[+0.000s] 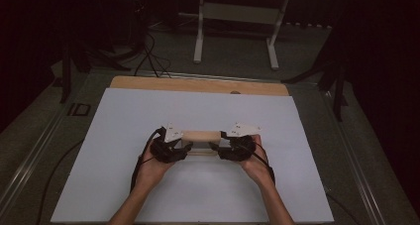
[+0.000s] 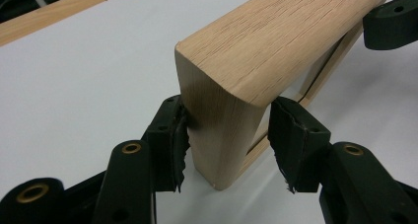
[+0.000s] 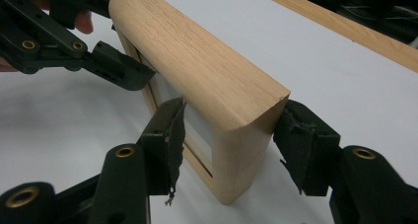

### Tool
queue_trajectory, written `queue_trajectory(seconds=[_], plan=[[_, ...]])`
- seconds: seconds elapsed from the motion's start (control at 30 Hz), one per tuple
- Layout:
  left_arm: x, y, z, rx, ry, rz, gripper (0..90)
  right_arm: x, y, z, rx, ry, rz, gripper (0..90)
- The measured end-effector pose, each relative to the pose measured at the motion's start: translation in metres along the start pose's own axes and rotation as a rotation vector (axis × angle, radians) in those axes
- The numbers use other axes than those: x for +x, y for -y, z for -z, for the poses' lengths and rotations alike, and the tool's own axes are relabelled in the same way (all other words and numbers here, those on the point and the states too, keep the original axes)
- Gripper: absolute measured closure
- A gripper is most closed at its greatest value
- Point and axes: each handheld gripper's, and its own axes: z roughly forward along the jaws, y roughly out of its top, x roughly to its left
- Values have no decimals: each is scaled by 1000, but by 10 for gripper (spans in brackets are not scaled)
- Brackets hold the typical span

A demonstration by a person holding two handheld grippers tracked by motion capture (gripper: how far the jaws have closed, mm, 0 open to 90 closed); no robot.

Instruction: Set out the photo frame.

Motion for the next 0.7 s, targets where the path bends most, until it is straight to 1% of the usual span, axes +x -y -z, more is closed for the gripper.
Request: queue_trajectory(seconds=[0.07,0.27,0.33,0.47,0.7], plan=[[0,0,0,0,13,9,503,0,0,1,1,-2,-2,457],[1,-1,0,5,30,-1,500,3,3,4,-6,2,-14,456],[0,-1,0,6,31,3,499,3,4,4,-13,0,-20,455],[0,-2,1,12,32,13,504,2,3,3,-11,1,-33,450],[-1,-2,1,18,28,19,506,2,3,3,-9,-1,-33,449]])
